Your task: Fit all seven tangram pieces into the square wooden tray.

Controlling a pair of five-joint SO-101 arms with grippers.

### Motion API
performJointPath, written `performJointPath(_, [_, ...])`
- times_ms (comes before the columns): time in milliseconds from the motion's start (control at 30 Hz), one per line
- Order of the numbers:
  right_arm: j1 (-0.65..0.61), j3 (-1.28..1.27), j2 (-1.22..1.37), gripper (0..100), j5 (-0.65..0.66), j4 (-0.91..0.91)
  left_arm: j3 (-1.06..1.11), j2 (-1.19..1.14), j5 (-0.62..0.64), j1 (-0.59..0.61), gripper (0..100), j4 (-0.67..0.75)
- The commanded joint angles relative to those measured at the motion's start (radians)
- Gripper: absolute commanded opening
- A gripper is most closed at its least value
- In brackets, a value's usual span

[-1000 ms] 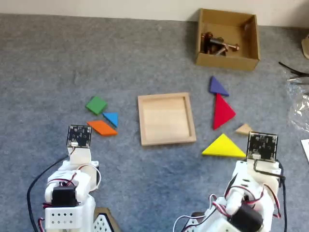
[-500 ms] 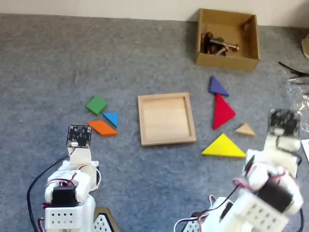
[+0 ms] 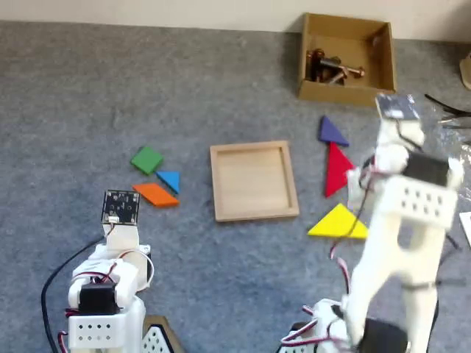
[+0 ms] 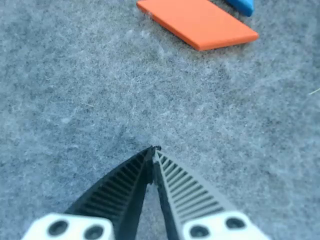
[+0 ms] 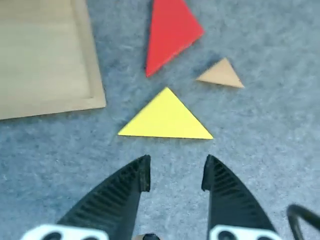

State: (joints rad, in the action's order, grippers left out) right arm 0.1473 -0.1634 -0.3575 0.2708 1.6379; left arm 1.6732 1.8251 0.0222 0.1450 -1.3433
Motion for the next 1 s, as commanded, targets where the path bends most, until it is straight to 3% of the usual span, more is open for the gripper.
performJointPath(0, [-0.048, 0.206, 0.131, 17.1, -0.038, 0.048, 0.022, 0.005, -0.006, 0.012, 1, -0.008])
performJointPath(367, [-0.131, 0.455, 0.53, 17.2, -0.08, 0.048, 0.022, 0.005, -0.006, 0.012, 1, -0.008])
performJointPath(467, [-0.137, 0.483, 0.611, 22.4, -0.081, 0.007, 0.022, 0.005, -0.006, 0.012, 1, -0.008])
performJointPath(600, [-0.137, 0.487, 0.676, 30.7, -0.127, -0.068, 0.022, 0.005, -0.006, 0.012, 1, -0.008])
performJointPath(967, [-0.14, 0.489, 0.794, 31.4, -0.269, -0.226, 0.022, 0.005, -0.006, 0.012, 1, -0.008])
